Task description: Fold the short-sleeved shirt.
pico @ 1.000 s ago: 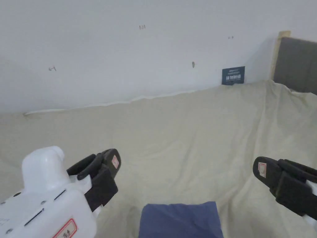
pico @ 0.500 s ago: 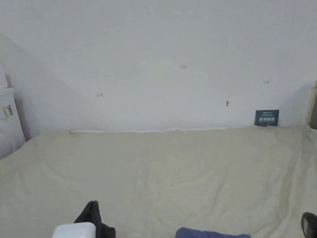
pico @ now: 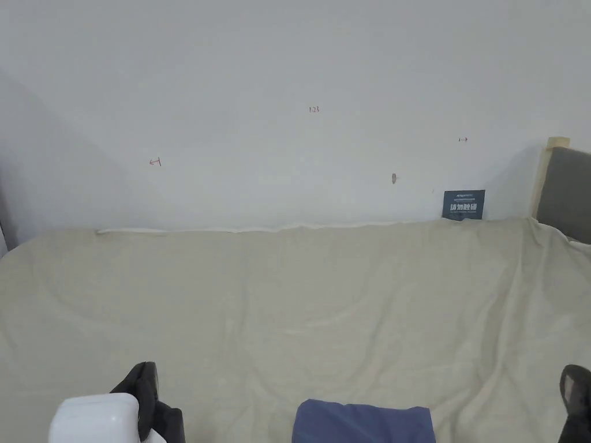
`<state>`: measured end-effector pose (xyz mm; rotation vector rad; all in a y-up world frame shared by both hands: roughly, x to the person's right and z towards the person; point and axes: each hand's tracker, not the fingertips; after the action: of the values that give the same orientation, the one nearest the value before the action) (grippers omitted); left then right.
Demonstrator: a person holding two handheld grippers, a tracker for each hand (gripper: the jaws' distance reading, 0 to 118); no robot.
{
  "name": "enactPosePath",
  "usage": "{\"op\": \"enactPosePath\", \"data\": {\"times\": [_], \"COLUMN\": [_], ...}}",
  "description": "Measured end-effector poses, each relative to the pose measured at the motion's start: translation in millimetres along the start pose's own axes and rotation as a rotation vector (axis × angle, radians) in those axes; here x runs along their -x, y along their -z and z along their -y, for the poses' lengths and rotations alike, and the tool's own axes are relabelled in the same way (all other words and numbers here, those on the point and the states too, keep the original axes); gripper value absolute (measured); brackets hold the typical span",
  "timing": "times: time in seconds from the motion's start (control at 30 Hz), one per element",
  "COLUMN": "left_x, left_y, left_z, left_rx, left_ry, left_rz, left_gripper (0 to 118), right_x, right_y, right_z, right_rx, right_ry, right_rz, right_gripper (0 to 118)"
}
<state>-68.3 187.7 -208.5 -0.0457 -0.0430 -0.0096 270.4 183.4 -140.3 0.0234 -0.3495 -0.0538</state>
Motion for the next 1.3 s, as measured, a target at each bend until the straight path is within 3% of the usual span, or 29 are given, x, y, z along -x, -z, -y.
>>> {"op": "enactPosePath", "data": {"times": [0.1, 0.17, 0.23, 0.33, 0.47, 0.57, 0.67, 0.73, 0.87, 0.93, 0.97, 1.0, 1.03, 1.07, 1.13, 1.3], "left_x": [2, 2, 2, 2, 5, 8, 10, 10, 12, 15, 18, 15, 9, 8, -3, -37], "left_y": [-1, 1, 4, 13, 26, 35, 49, 72, 147, 195, 218, 238, 252, 260, 276, 293], "left_z": [-5, -7, -6, 1, 13, 22, 28, 25, 27, 45, 60, 77, 92, 106, 120, 150], "left_rx": [-0.007, 0.001, 0.011, 0.047, 0.125, 0.177, 0.241, 0.34, 0.663, 0.858, 0.945, 1.06, 1.157, 1.171, 1.237, 1.382], "left_ry": [0.011, 0.005, 0.0, 0.004, -0.007, -0.026, -0.022, -0.024, -0.193, -0.387, -0.523, -0.593, -0.611, -0.626, -0.599, -0.588], "left_rz": [0.029, 0.035, 0.036, 0.062, 0.107, 0.114, 0.141, 0.213, 0.509, 0.746, 0.798, 0.793, 0.784, 0.802, 0.798, 0.95], "left_gripper": [3, 3, 3, 3, 3, 3, 3, 3, 5, 6, 17, 51, 104, 118, 118, 118], "right_x": [-9, -4, 3, 25, 49, 53, 49, 41, 32, 31, 31, 32, 31, 30, 27, 18], "right_y": [11, 28, 54, 112, 196, 219, 228, 229, 232, 232, 232, 230, 229, 228, 227, 228], "right_z": [-35, -60, -75, -61, 26, 89, 123, 133, 138, 139, 140, 139, 140, 140, 142, 148], "right_rx": [-0.056, -0.084, 0.007, 0.307, 0.956, 1.185, 1.233, 1.243, 1.256, 1.255, 1.253, 1.249, 1.245, 1.24, 1.233, 1.235], "right_ry": [-0.006, -0.045, -0.044, -0.076, -0.068, -0.053, -0.08, -0.047, 0.003, 0.003, 0.002, -0.001, -0.004, -0.005, 0.012, 0.093], "right_rz": [-0.013, -0.081, -0.21, -0.375, -0.506, -0.486, -0.433, -0.422, -0.459, -0.475, -0.481, -0.489, -0.496, -0.502, -0.509, -0.519], "right_gripper": [1, 1, 1, 1, 1, 1, 1, 1, 1, 1, 1, 1, 1, 1, 1, 1]}}
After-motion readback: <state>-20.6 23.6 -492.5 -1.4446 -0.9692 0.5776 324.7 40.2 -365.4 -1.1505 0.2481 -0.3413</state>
